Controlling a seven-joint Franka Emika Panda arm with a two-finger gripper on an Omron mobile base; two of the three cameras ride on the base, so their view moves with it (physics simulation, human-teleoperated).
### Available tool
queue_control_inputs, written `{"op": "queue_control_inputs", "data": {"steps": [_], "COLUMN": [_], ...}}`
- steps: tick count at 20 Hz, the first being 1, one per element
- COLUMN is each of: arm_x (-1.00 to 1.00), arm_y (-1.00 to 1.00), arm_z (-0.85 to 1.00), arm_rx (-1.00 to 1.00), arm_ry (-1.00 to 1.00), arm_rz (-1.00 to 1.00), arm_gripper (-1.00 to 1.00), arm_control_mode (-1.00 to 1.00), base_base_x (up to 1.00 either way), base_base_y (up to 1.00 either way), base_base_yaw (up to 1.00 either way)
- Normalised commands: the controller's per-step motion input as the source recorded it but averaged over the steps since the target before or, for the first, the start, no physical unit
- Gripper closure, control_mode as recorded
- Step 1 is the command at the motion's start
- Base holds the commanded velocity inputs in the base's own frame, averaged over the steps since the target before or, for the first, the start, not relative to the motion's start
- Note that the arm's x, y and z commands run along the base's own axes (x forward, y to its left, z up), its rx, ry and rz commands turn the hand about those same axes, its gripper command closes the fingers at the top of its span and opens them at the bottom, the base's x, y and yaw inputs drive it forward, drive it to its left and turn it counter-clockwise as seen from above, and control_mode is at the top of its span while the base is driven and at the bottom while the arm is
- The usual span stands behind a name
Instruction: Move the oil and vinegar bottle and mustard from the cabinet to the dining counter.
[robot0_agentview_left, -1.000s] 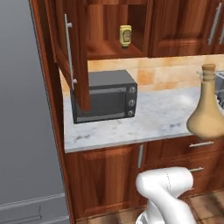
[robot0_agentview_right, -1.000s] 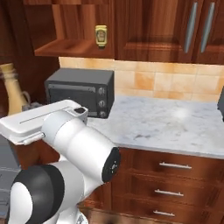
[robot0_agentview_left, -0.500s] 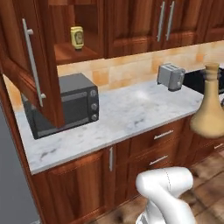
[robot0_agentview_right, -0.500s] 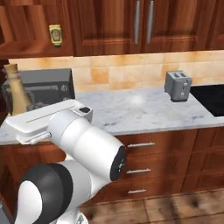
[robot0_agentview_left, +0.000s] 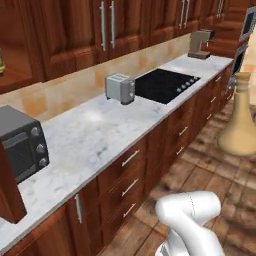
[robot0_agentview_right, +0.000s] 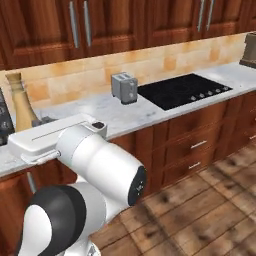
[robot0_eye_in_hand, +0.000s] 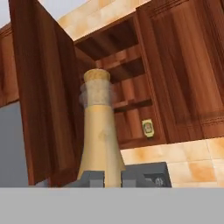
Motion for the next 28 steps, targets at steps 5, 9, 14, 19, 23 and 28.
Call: {"op": "queue_control_inputs", "data": {"steps": [5, 9, 14, 19, 23, 28], "arm_x": [0.00, 0.00, 0.00, 0.00, 0.00, 0.00], "arm_y": [0.00, 0.00, 0.00, 0.00, 0.00, 0.00], "arm_z": [0.00, 0.00, 0.00, 0.00, 0.00, 0.00], "arm_rx": [0.00, 0.00, 0.00, 0.00, 0.00, 0.00], "arm_ry": [0.00, 0.00, 0.00, 0.00, 0.00, 0.00], "arm_rz": [0.00, 0.00, 0.00, 0.00, 0.00, 0.00], "arm_gripper": [1.00, 1.00, 1.00, 1.00, 1.00, 1.00], "arm_control_mode": [1.00, 1.00, 1.00, 1.00, 1.00, 1.00], "base_base_x": [0.00, 0.00, 0.00, 0.00, 0.00, 0.00], "base_base_y": [-0.52, -0.61, -0.61, -0.59, -0.54, -0.34], "base_base_yaw": [-0.73, -0.74, -0.76, -0.76, -0.75, -0.74]}}
